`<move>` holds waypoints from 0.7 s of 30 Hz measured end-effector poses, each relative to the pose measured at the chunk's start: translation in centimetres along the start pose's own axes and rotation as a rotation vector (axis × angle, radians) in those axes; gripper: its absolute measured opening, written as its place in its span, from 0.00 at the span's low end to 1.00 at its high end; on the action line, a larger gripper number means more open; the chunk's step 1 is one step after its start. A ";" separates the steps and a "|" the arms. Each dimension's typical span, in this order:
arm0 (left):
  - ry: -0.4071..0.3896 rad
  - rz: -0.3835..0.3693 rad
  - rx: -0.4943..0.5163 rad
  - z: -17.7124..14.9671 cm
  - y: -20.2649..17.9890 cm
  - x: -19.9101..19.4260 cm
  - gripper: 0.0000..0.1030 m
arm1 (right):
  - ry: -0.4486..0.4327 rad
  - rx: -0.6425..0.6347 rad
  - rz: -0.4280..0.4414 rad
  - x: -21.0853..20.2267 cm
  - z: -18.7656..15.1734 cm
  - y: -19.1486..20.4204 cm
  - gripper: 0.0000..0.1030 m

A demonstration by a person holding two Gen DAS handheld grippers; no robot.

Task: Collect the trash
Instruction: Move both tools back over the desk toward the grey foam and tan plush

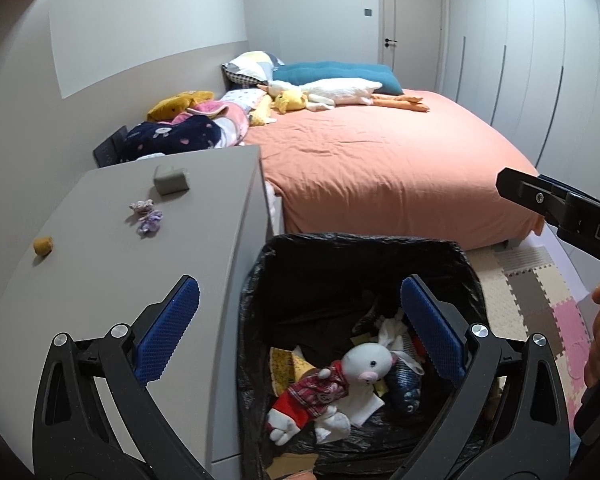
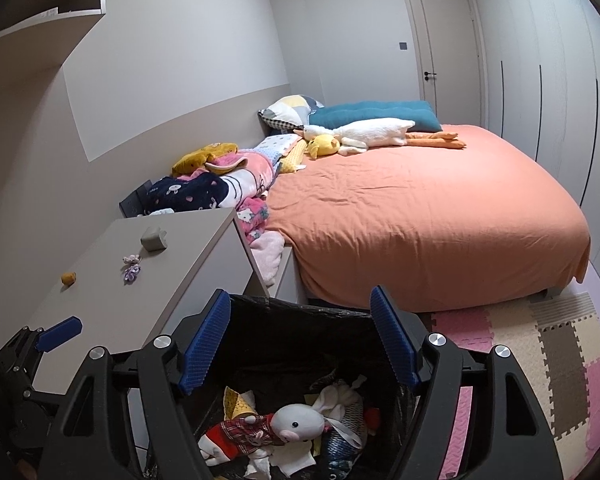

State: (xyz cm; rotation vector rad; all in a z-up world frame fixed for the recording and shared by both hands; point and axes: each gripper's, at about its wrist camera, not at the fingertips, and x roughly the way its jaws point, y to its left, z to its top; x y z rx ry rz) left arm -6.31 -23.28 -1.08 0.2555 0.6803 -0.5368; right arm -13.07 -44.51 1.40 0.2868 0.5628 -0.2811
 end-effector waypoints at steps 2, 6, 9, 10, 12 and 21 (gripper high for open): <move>0.007 0.009 -0.004 0.0 0.5 0.2 0.95 | 0.006 -0.005 0.009 0.5 0.1 0.4 0.71; 0.012 0.032 -0.028 0.2 2.2 0.5 0.95 | 0.023 -0.022 0.028 1.7 0.2 1.7 0.71; 0.012 0.042 -0.048 0.4 3.3 0.6 0.95 | 0.037 -0.038 0.043 2.6 0.3 2.9 0.71; 0.013 0.049 -0.056 0.5 3.9 0.6 0.95 | 0.038 -0.043 0.046 2.7 0.3 3.2 0.71; 0.016 0.062 -0.067 0.7 4.8 0.8 0.95 | 0.046 -0.053 0.057 3.4 0.5 4.0 0.71; 0.038 0.095 -0.111 0.9 8.5 1.9 0.95 | 0.079 -0.081 0.088 6.2 1.1 7.3 0.71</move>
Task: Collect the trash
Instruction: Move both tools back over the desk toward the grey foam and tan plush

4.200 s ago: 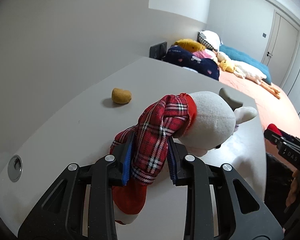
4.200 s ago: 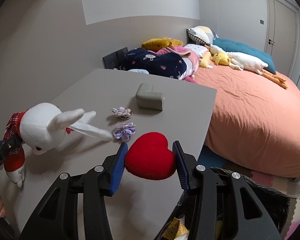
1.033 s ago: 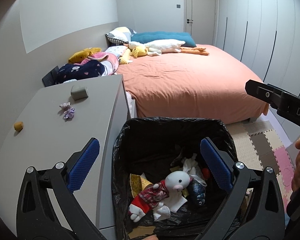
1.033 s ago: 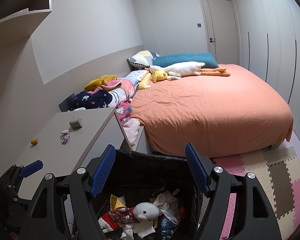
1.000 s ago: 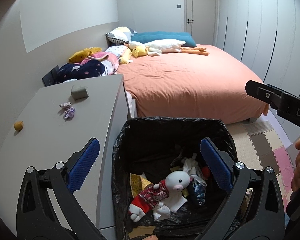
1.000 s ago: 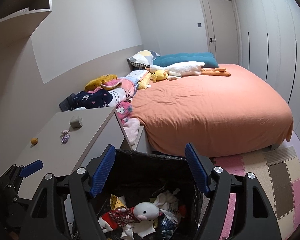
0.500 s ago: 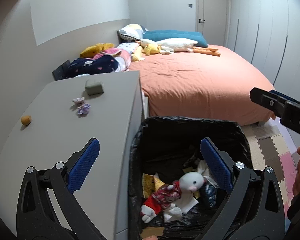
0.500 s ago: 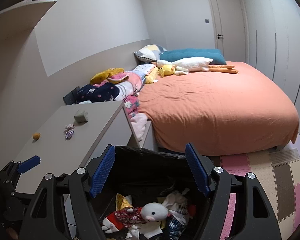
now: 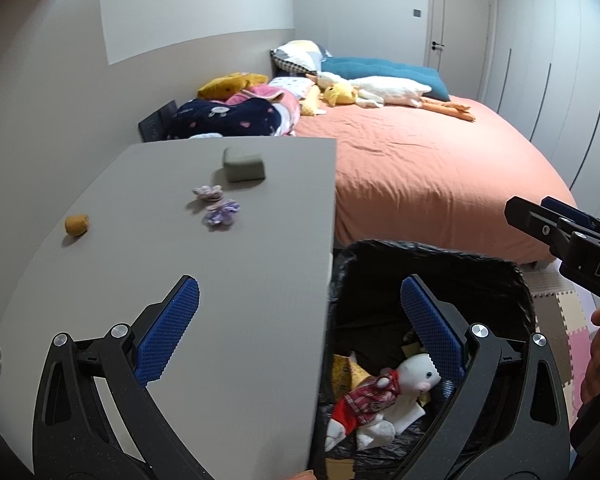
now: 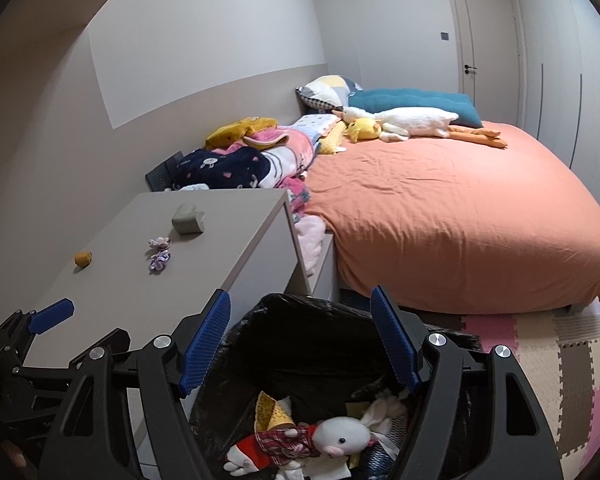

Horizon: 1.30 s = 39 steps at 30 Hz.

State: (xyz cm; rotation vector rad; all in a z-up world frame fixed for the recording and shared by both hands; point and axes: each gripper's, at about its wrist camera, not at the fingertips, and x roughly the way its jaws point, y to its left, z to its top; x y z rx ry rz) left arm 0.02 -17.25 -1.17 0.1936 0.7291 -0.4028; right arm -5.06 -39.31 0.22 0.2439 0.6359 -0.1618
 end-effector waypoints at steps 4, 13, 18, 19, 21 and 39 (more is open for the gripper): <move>0.010 0.021 -0.016 0.1 1.8 0.7 0.95 | 0.014 -0.020 0.014 1.6 0.6 1.7 0.71; 0.041 0.057 -0.075 0.5 6.5 2.7 0.95 | 0.061 -0.065 0.049 5.6 1.7 5.7 0.71; 0.050 0.080 -0.109 0.9 9.0 3.5 0.95 | 0.085 -0.088 0.067 8.0 2.2 8.0 0.71; 0.053 0.087 -0.116 1.0 9.6 3.7 0.95 | 0.091 -0.093 0.070 8.6 2.4 8.5 0.71; 0.061 0.101 -0.132 1.1 10.9 4.2 0.95 | 0.096 -0.102 0.073 9.4 2.5 9.2 0.71; 0.125 0.188 -0.294 1.4 21.5 8.5 0.95 | 0.150 -0.194 0.110 18.3 4.9 14.9 0.71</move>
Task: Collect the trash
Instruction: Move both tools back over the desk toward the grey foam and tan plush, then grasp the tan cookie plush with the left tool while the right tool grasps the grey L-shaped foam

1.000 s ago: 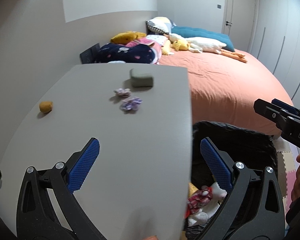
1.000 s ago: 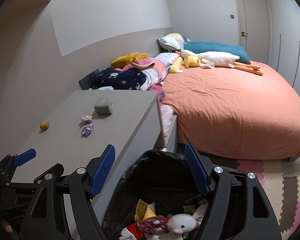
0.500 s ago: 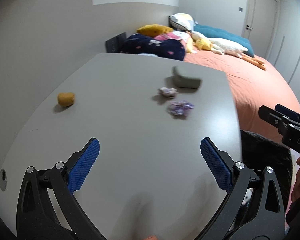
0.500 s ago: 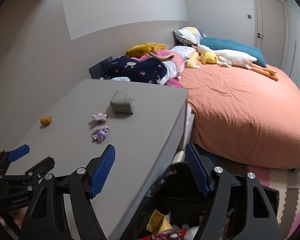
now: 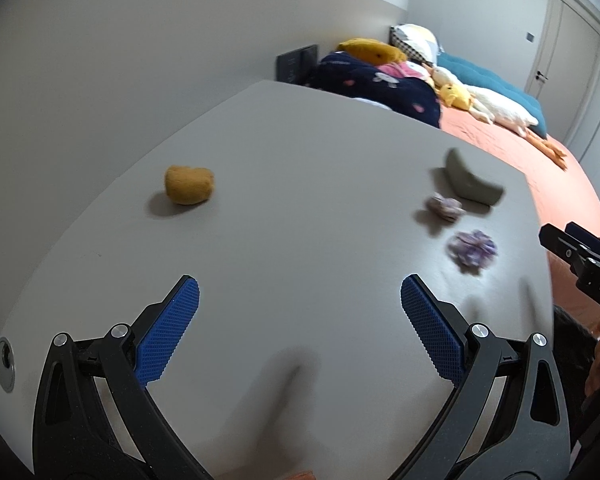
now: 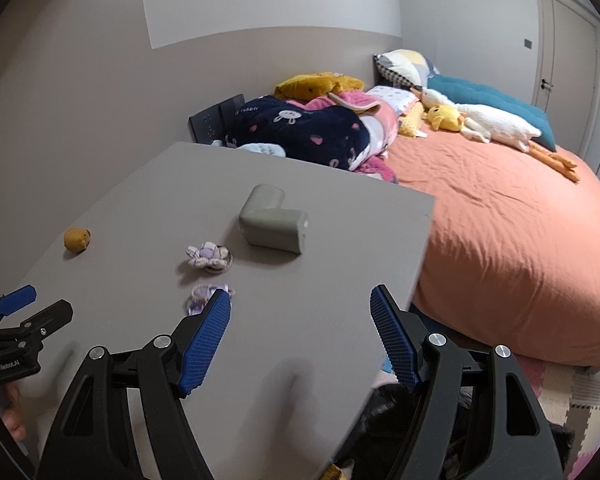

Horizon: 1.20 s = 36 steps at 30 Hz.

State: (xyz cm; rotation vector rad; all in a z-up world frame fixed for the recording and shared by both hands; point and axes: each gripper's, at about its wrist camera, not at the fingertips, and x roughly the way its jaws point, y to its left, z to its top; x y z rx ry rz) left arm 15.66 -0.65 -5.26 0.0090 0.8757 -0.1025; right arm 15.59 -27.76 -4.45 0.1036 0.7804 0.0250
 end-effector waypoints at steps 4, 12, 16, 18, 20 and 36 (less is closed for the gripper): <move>0.012 0.015 -0.017 0.8 1.5 1.4 0.95 | 0.022 -0.004 0.017 2.0 1.2 0.5 0.71; 0.038 0.042 -0.040 2.6 4.0 4.3 0.95 | 0.055 -0.051 0.011 5.6 3.5 1.9 0.71; 0.048 0.058 -0.045 3.6 4.9 5.5 0.95 | 0.063 -0.080 -0.005 7.4 4.7 2.6 0.71; 0.049 0.065 -0.038 4.2 5.3 6.1 0.95 | 0.070 -0.091 -0.019 8.2 5.1 2.6 0.71; 0.059 0.071 -0.052 4.7 6.0 6.9 0.95 | 0.087 -0.099 -0.039 9.2 5.5 2.5 0.72; 0.039 0.088 -0.035 6.4 6.7 9.4 0.69 | 0.113 -0.079 0.000 11.8 6.0 1.7 0.59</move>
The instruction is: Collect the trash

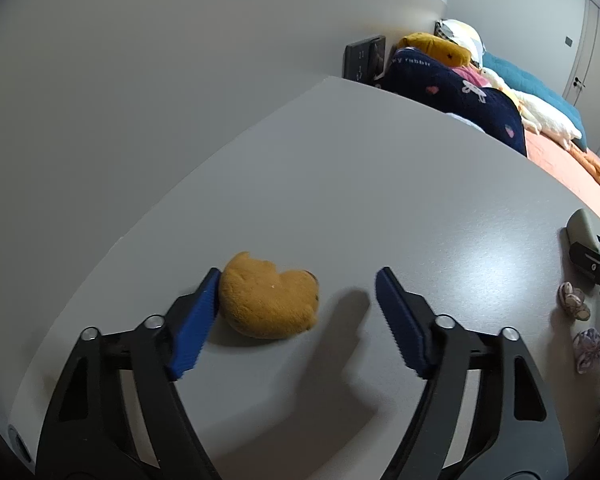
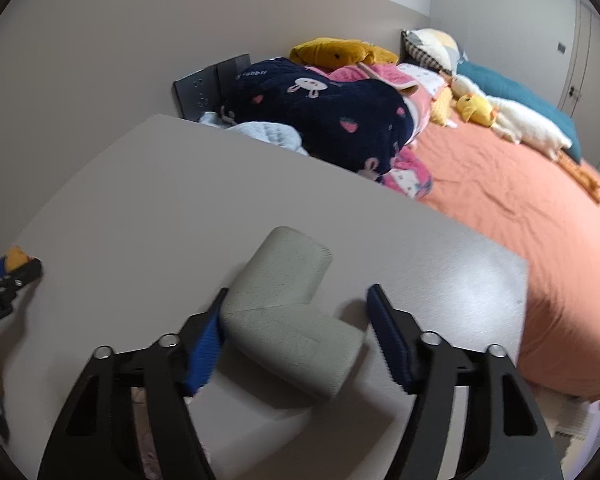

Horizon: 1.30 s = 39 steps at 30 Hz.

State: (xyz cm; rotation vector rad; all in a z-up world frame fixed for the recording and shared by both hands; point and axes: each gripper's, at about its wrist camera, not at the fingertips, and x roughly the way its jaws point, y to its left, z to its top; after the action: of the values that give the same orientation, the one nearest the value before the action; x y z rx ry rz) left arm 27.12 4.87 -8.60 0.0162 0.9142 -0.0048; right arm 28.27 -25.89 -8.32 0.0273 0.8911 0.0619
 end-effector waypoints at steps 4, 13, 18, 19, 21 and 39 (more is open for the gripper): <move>0.001 0.000 -0.010 -0.1 0.4 0.1 0.52 | -0.003 -0.012 -0.014 0.0 0.1 0.3 0.57; -0.018 0.017 -0.027 -0.4 0.5 -1.0 0.45 | -0.039 -0.002 -0.015 -1.9 -0.4 0.0 0.56; -0.037 -0.002 -0.040 -0.7 0.3 -2.8 0.45 | -0.066 0.008 -0.009 -4.4 -0.8 -0.5 0.56; -0.043 -0.001 -0.039 -0.9 0.1 -3.4 0.45 | -0.069 0.008 -0.009 -4.8 -0.8 -0.6 0.56; -0.056 0.007 -0.039 -1.1 -0.2 -4.3 0.45 | -0.075 0.010 -0.007 -5.9 -1.2 -0.7 0.56; -0.135 -0.030 0.011 -4.8 -4.8 -14.4 0.45 | -0.126 0.039 0.005 -16.0 -6.4 -2.5 0.56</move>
State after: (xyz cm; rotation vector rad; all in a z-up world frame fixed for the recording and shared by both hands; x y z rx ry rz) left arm 14.53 0.13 -0.19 0.0118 0.7789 -0.0383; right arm 13.38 -29.44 -0.04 0.0690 0.7657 0.0474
